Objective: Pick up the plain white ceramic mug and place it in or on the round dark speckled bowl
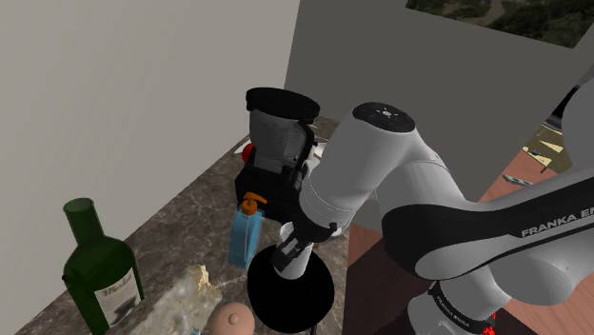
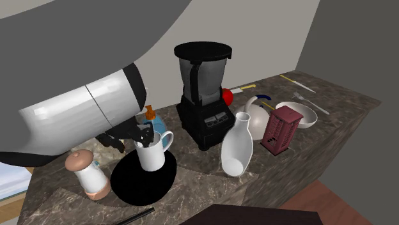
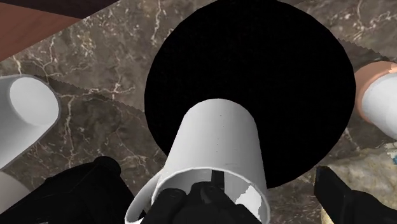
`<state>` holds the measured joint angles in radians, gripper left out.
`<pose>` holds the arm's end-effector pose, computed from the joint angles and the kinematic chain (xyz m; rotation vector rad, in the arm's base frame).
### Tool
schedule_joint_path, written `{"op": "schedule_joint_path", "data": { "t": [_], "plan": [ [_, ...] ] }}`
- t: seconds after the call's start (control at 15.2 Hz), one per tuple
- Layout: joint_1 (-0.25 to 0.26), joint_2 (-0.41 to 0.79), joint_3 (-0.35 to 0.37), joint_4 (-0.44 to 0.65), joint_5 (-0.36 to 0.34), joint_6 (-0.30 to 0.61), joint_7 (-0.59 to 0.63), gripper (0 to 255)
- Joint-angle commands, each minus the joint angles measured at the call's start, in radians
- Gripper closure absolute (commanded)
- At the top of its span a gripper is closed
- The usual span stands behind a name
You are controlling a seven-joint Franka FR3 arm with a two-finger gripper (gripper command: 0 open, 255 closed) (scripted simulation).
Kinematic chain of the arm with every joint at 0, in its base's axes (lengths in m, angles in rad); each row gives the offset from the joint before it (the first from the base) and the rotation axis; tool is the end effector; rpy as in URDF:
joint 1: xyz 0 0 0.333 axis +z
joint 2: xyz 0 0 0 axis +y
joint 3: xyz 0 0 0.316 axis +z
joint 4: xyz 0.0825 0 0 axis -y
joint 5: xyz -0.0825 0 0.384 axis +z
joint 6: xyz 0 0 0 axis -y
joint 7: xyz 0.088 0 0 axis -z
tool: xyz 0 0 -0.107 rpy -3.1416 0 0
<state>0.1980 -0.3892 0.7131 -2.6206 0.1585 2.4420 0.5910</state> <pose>0.2660 0.3290 0.3617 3.0994 0.2841 0.3041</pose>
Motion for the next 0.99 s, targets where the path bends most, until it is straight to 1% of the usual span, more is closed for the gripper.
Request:
{"op": "schedule_joint_path", "data": {
  "t": [0.0,0.2,0.46,0.92],
  "plan": [
    [0.0,0.0,0.0,0.0,0.0,0.0,0.0,0],
    [0.0,0.0,0.0,0.0,0.0,0.0,0.0,0],
    [0.049,-0.111,-0.058,0.051,0.042,-0.157,-0.036,0],
    [0.049,-0.111,-0.058,0.051,0.042,-0.157,-0.036,0]
  ]
}}
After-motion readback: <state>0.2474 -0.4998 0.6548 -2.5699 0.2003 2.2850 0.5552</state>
